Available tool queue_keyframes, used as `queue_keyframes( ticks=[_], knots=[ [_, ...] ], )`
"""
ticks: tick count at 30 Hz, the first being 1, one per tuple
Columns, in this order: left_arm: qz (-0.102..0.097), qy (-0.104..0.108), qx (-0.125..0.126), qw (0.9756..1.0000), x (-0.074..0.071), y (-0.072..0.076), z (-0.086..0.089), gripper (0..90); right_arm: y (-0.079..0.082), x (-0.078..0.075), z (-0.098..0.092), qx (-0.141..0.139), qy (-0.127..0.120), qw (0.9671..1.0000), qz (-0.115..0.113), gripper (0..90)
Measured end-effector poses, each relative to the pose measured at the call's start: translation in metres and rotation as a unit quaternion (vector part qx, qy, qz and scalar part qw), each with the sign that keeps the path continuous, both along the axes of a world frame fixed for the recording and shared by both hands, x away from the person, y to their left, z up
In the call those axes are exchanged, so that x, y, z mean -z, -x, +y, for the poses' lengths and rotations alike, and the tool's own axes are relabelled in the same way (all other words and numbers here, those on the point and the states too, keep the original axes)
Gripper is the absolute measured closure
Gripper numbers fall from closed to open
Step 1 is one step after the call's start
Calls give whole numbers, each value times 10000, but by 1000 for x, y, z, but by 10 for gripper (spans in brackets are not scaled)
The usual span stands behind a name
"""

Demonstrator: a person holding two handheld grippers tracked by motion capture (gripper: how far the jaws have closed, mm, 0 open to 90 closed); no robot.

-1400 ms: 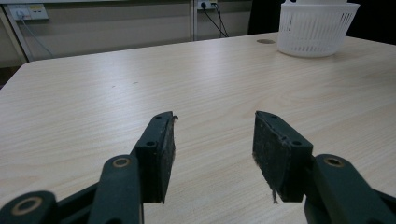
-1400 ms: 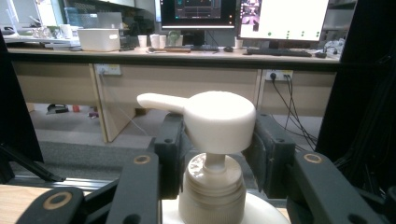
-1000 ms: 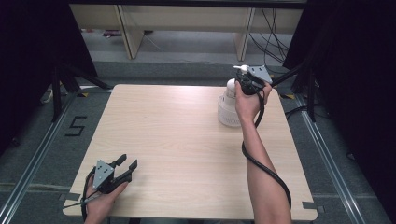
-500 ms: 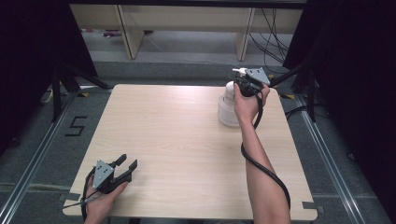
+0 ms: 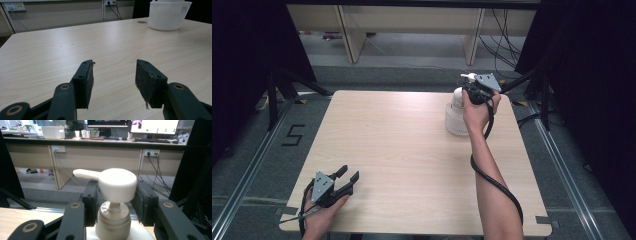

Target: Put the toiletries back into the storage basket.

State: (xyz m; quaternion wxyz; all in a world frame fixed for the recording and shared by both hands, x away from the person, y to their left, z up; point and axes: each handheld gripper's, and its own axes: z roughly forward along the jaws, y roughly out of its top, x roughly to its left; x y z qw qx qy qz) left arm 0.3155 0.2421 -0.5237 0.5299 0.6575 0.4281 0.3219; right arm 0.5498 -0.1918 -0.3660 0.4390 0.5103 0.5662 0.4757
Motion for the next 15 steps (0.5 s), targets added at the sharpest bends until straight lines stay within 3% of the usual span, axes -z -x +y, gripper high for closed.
queue_keyframes(
  ticks=[8, 10, 12, 15],
  knots=[
    [1, -16, -4, 10000, 0, 0, 0, 478, 2, -2, -1, -81, 28, 9999, 55, 483],
    [0, -17, -3, 10000, 0, 0, 0, 477, 3, -2, 0, -44, -40, 9998, 166, 436],
    [-4, -16, 0, 10000, 0, 0, 0, 477, 2, -1, -2, -49, 50, 9998, 169, 390],
    [-3, -26, -7, 10000, 0, 0, 0, 477, 5, -1, -1, -11, -84, 9995, 307, 343]
  ],
)
